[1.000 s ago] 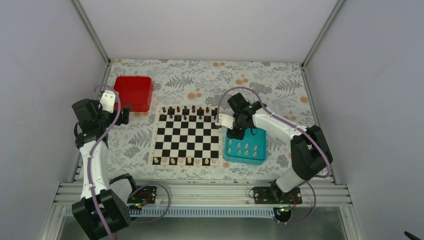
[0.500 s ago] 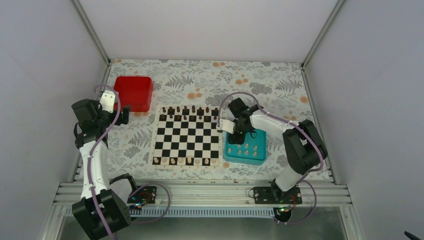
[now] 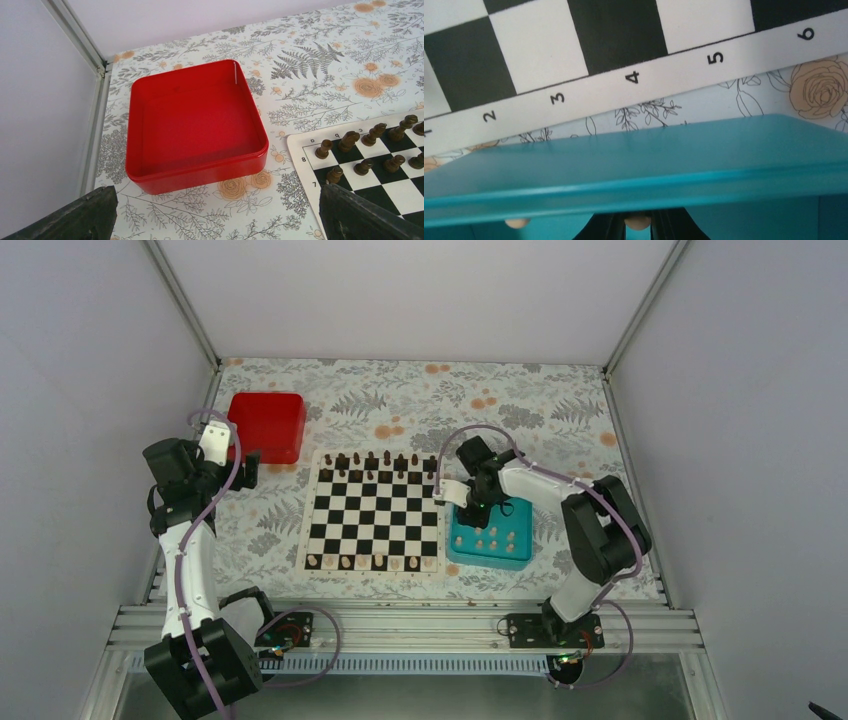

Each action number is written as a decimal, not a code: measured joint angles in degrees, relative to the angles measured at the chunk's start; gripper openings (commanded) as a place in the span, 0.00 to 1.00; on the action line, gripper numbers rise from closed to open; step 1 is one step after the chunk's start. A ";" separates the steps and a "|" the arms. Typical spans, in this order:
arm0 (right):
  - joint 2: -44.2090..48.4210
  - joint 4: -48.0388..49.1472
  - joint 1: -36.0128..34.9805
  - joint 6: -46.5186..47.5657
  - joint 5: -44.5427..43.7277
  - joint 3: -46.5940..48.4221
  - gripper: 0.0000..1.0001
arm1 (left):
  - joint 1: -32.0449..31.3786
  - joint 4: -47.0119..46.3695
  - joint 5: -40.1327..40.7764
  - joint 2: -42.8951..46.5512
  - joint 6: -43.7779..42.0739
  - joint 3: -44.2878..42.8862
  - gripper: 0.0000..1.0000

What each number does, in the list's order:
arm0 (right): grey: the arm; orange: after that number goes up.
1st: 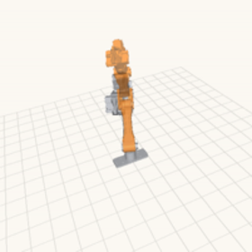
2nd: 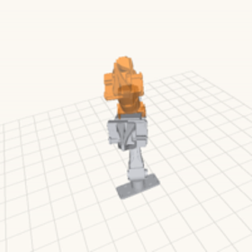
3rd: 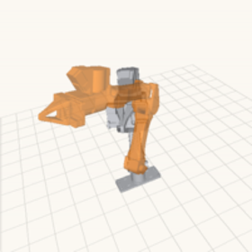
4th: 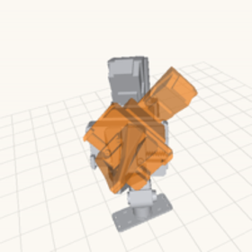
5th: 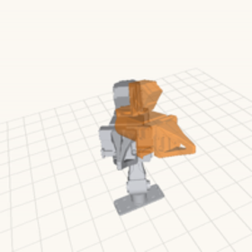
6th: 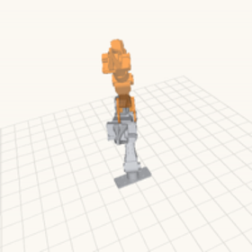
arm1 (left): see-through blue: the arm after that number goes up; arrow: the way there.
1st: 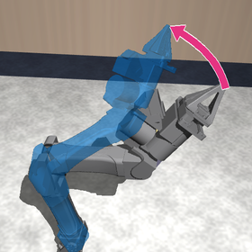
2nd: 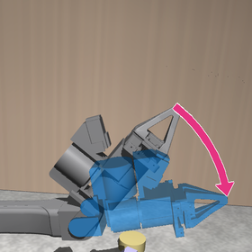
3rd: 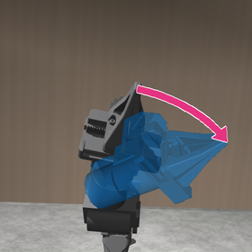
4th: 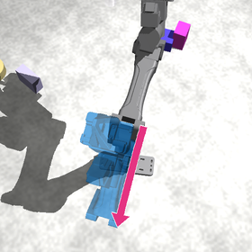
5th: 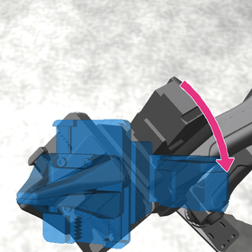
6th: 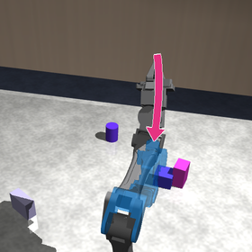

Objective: Set up the chess pieces on the board
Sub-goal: Pick up the chess piece from the storage box, then place the chess piece on the chessboard, then pick up the chess piece from the storage box.

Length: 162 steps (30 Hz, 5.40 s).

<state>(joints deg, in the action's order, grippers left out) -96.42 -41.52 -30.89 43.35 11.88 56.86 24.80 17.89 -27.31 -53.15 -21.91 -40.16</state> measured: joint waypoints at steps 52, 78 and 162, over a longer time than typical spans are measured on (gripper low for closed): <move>-36.44 -13.90 -35.85 -2.95 -3.17 58.03 0.12 | 0.55 0.00 -0.39 0.00 0.00 0.00 1.00; -42.40 -10.58 -37.35 -2.91 -3.37 64.00 0.11 | 0.55 -0.02 -0.42 0.00 -0.13 0.00 1.00; 10.03 -5.27 2.93 0.35 -4.52 -3.72 0.40 | 1.25 0.20 -1.27 0.26 -0.15 0.00 1.00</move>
<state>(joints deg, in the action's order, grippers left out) -86.39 -46.78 -27.97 43.70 7.35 53.15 26.04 18.09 -28.58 -52.88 -22.06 -40.16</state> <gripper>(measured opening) 0.396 0.999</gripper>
